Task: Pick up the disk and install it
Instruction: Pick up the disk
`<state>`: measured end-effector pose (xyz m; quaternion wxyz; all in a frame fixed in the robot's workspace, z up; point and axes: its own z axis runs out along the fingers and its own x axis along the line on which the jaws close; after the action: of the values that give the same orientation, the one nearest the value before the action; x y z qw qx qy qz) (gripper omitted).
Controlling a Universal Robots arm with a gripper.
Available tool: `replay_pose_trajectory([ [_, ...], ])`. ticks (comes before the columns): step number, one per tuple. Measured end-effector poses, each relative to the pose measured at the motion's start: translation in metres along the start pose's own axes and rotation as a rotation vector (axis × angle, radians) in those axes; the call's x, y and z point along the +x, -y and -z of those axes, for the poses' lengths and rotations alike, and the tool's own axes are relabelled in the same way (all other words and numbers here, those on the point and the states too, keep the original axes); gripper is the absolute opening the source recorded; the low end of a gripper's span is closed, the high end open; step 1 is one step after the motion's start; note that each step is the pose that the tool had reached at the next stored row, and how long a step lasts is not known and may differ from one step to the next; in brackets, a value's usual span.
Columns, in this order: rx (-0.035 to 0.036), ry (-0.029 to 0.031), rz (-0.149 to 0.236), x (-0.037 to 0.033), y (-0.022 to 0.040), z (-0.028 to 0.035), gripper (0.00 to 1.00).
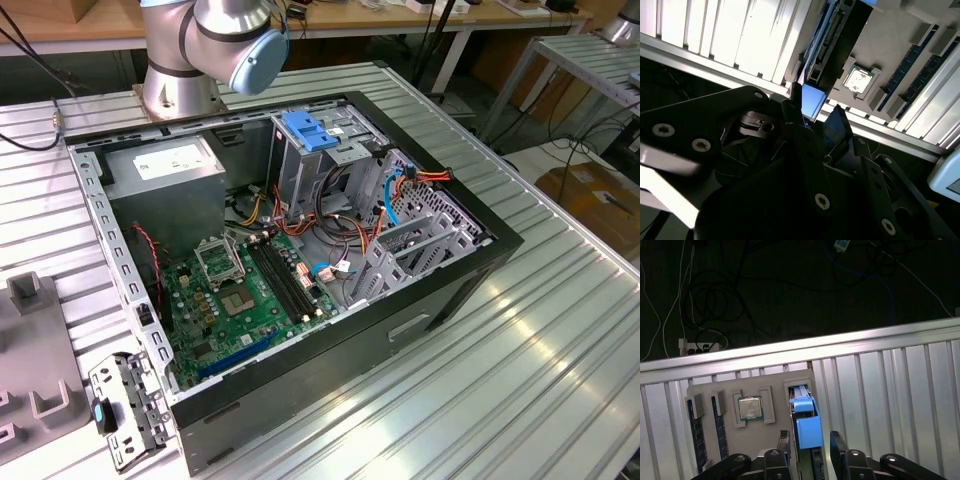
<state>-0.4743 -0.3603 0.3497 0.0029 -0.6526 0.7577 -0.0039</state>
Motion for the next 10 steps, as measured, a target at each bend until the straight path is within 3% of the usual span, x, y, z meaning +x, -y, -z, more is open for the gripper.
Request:
replay_pose_trajectory([
  [10,-0.0001,-0.0001,0.000,0.0005,-0.0030,-0.0017,0.45],
])
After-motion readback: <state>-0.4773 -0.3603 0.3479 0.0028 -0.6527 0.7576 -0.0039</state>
